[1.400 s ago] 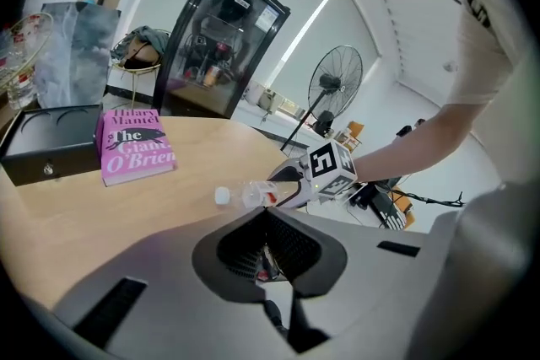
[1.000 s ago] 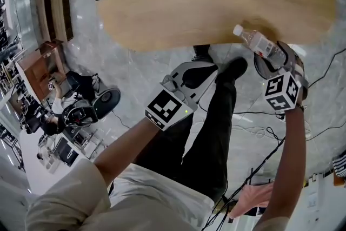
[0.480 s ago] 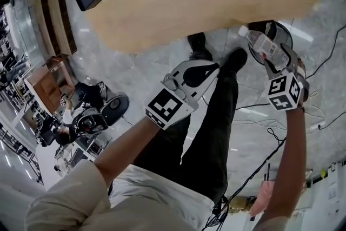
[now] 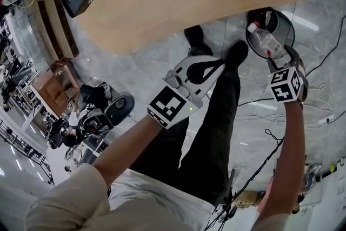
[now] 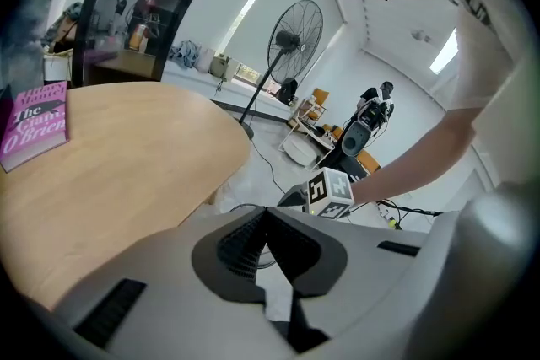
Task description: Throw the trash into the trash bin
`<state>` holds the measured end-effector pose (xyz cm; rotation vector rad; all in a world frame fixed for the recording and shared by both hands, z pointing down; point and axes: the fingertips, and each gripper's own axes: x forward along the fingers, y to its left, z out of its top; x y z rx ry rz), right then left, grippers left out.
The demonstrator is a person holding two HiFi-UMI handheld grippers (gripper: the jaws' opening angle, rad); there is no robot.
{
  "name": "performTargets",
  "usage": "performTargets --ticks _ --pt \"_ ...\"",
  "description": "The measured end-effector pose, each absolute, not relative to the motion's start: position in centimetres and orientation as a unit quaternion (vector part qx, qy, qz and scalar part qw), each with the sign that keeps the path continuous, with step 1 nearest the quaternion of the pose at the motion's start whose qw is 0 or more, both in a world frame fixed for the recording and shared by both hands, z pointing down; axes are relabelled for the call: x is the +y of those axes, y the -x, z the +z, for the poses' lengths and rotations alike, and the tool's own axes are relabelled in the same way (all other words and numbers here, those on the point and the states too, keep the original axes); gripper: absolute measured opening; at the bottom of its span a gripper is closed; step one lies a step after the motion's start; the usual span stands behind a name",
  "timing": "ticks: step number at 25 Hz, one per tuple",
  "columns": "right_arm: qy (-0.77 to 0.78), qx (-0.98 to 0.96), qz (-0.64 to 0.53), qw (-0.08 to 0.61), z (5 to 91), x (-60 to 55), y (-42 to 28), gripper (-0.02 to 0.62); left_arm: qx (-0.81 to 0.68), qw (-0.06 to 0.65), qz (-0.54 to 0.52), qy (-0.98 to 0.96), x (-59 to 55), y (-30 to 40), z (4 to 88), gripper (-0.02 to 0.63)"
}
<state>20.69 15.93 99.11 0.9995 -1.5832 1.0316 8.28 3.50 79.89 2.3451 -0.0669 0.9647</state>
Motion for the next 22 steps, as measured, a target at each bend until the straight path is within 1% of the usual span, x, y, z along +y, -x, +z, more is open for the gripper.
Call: performTargets --ticks 12,22 --pt "-0.409 -0.563 0.523 0.492 108.2 21.3 -20.1 0.333 -0.020 0.307 0.379 -0.872 5.3 -8.7 84.0 0.006" --pt "-0.405 -0.550 0.525 0.508 111.9 22.3 -18.6 0.344 -0.038 0.315 0.383 -0.868 4.9 -7.4 85.7 0.008"
